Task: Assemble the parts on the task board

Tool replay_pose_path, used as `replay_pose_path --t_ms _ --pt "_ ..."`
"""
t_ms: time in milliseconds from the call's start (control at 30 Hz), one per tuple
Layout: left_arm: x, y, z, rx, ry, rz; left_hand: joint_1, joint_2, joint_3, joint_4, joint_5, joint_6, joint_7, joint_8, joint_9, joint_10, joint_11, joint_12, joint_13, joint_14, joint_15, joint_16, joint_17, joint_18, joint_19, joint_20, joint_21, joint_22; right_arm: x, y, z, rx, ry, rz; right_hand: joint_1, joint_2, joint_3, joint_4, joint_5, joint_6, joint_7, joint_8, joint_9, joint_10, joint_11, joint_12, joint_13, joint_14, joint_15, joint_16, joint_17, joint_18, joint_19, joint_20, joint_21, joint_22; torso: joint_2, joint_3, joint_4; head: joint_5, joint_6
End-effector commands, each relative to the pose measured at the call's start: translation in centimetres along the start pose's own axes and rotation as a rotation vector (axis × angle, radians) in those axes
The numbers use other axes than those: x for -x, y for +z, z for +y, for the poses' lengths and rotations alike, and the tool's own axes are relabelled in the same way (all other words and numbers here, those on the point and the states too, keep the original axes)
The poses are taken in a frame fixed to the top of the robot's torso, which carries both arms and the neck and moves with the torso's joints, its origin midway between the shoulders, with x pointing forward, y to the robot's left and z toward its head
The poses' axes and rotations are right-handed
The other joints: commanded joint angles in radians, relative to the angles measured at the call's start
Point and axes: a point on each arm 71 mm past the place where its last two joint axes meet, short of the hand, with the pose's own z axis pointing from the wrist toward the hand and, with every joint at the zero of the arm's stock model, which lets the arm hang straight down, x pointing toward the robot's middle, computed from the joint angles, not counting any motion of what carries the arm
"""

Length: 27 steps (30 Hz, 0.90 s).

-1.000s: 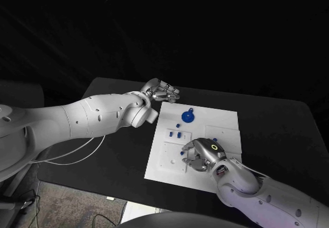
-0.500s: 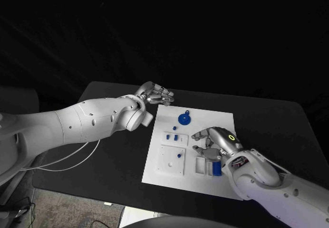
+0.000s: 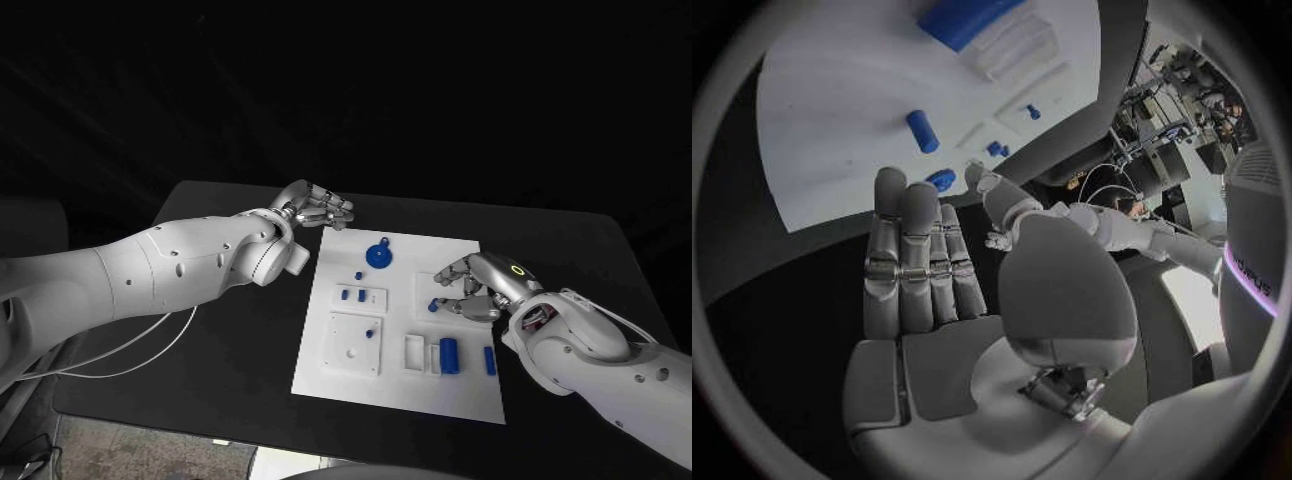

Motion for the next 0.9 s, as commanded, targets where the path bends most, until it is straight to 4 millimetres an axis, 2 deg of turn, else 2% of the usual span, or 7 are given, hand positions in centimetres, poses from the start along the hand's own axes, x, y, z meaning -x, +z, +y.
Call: replay_pose_path --t_ms 33,167,433,567,667,800,900 --pt "-0.2 0.0 -0.1 -0.003 -0.009 0.015 -0.004 0.0 -0.002 -0.001 -0.004 -0.005 0.005 -0.001 0.001 -0.007 0.002 0.004 0.0 -0.003 0.002 -0.003 -0.001 -0.005 0.005 0.003 0.001 -0.002 -0.4 0.1 -0.4 -0.01 -0.051 0.066 0.002 0.011 -0.032 0.003 -0.034 -0.018 -0.002 0.0 -0.001 -0.025 0.005 0.006 0.001 -0.009 0.003 -0.005 -0.003 -0.001 -0.001 0.009 -0.012 -0.015 0.0 0.0002 0.001 -0.006 0.002" --pt "-0.2 0.0 -0.1 -0.004 -0.01 0.017 -0.004 0.0 -0.002 -0.001 -0.004 -0.005 0.005 -0.001 0.001 -0.007 0.002 0.004 0.0 -0.003 0.002 -0.003 -0.001 -0.005 0.005 0.003 0.001 -0.002 -0.5 0.3 -0.8 -0.024 -0.078 0.076 0.017 0.016 -0.062 0.011 -0.054 -0.025 0.0 0.0 -0.002 -0.042 0.009 0.007 0.001 -0.014 0.007 -0.005 -0.005 0.001 0.005 0.013 -0.025 -0.035 0.0 -0.0014 0.0012 -0.009 0.002" --pt "-0.3 0.0 -0.1 -0.003 -0.011 0.019 -0.004 0.0 -0.002 -0.001 -0.004 -0.005 0.005 -0.001 0.001 -0.007 0.002 0.004 0.0 -0.003 0.002 -0.003 -0.001 -0.005 0.005 0.003 0.001 -0.002 -1.3 1.0 -0.9 -0.037 -0.098 0.102 0.023 0.023 -0.052 0.017 -0.065 -0.03 0.0 -0.001 -0.005 -0.035 0.007 0.007 0.001 -0.014 0.006 0.001 -0.005 0.002 0.009 0.012 -0.026 -0.038 0.0 -0.0027 0.003 -0.011 0.003" --pt "-0.3 0.0 -0.1 -0.003 -0.011 0.019 -0.006 0.0 -0.002 0.0 -0.004 -0.006 0.005 -0.001 0.001 -0.008 0.003 0.004 0.0 -0.003 0.002 -0.003 -0.001 -0.005 0.006 0.003 0.001 -0.002 -1.6 1.4 -0.8 -0.039 -0.102 0.103 0.024 0.024 -0.018 0.016 -0.08 -0.034 0.007 -0.001 -0.008 -0.026 0.006 0.006 0.001 -0.012 0.004 0.005 -0.005 0.003 0.01 0.01 -0.021 -0.032 0.0 -0.0028 0.0036 -0.011 0.002" --pt "-0.3 0.0 -0.1 -0.003 -0.011 0.02 -0.006 0.0 -0.002 0.0 -0.004 -0.006 0.005 -0.001 0.001 -0.008 0.003 0.004 0.0 -0.003 0.002 -0.003 -0.001 -0.005 0.006 0.003 0.001 -0.002 -1.9 1.7 -0.7 -0.041 -0.105 0.106 0.02 0.017 0.037 0.011 -0.103 -0.031 0.006 -0.001 -0.008 -0.02 0.005 0.005 0.0 -0.011 0.003 0.007 -0.005 0.004 0.008 0.008 -0.013 -0.019 0.0 -0.0034 0.003 -0.012 0.0" --pt "-0.3 -0.1 -0.1 -0.002 -0.011 0.02 -0.006 0.0 -0.002 0.0 -0.004 -0.006 0.005 -0.001 0.001 -0.008 0.003 0.004 0.0 -0.003 0.002 -0.003 -0.001 -0.005 0.006 0.003 0.001 -0.002 -2.4 1.9 -0.6 -0.041 -0.108 0.12 0.015 0.017 0.068 0.013 -0.106 -0.029 0.011 -0.001 -0.008 -0.014 0.004 0.005 0.0 -0.01 0.001 0.01 -0.004 0.006 0.007 0.008 -0.008 -0.008 0.001 -0.0039 0.0022 -0.012 -0.002" --pt "-0.2 -0.1 -0.1 -0.002 -0.011 0.02 -0.006 0.0 -0.002 0.0 -0.004 -0.006 0.005 -0.001 0.001 -0.008 0.003 0.004 0.0 -0.003 0.002 -0.003 -0.001 -0.005 0.006 0.003 0.001 -0.002 -3.0 1.8 -0.5 -0.038 -0.112 0.144 0.013 0.024 0.101 0.013 -0.111 0.0 0.015 0.0 -0.008 0.011 -0.001 0.005 0.0 -0.008 -0.002 0.013 -0.002 0.005 0.005 0.004 -0.002 0.003 0.0 -0.0044 0.0014 -0.012 -0.004"
